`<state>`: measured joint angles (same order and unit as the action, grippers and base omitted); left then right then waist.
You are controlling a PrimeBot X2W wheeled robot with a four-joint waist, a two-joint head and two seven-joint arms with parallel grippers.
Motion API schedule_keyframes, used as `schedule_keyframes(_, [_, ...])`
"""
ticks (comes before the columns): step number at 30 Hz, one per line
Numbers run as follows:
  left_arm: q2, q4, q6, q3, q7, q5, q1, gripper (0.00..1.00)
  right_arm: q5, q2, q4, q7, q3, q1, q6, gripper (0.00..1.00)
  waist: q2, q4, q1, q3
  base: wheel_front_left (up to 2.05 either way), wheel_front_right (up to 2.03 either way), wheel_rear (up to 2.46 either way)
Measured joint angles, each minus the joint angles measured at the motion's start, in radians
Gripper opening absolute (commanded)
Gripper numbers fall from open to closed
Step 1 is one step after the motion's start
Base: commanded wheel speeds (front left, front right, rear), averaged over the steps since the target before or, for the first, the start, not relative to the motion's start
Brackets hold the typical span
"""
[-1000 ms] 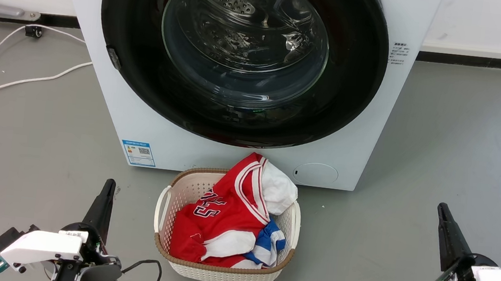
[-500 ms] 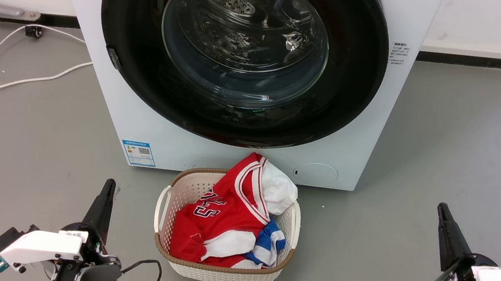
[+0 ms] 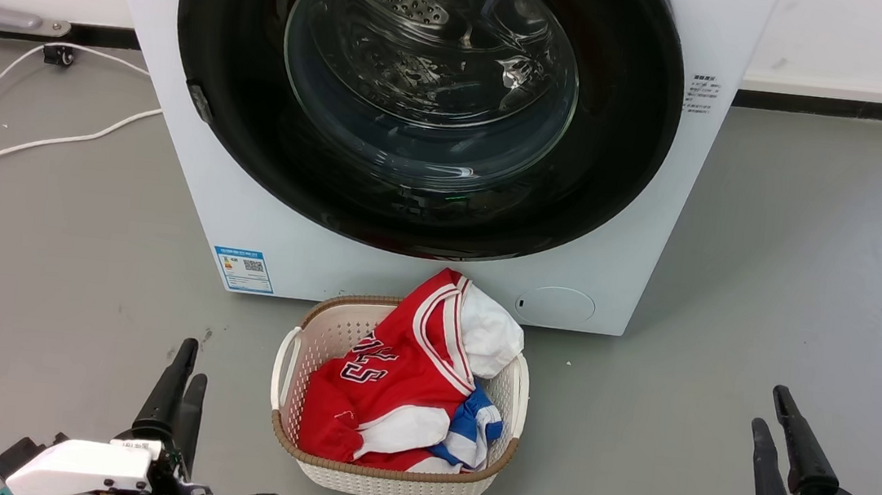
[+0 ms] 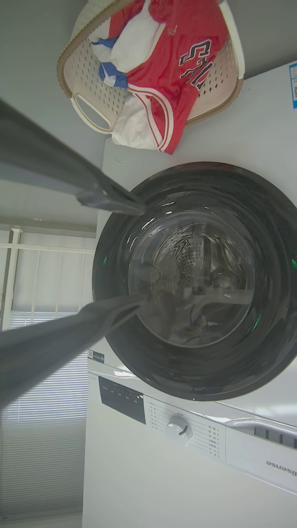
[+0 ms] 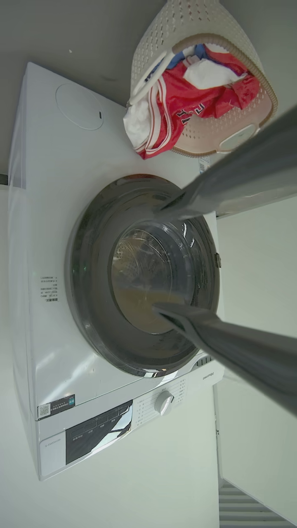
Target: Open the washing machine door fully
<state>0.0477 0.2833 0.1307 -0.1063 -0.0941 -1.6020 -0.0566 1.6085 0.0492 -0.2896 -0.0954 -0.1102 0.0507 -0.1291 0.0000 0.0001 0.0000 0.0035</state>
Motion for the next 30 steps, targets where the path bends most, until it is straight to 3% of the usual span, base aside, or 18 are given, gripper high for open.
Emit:
schedule_keyframes(8, [0.0, -0.04, -0.012, -0.011, 0.037, 0.121, 0.0, 1.0, -0.138, -0.001, 0.04, 0.039, -0.007, -0.011, 0.0, 1.0, 0.0, 0.0, 0.0, 0.002, 0.0, 0.0, 0.0])
schedule_keyframes(30, [0.002, -0.154, -0.133, 0.054, 0.127, 0.641, 0.029, 1.0, -0.693, -0.001, 0.196, 0.129, 0.018, -0.041, 0.0, 1.0, 0.0, 0.002, 0.0, 0.009, 0.0, 0.0, 0.0])
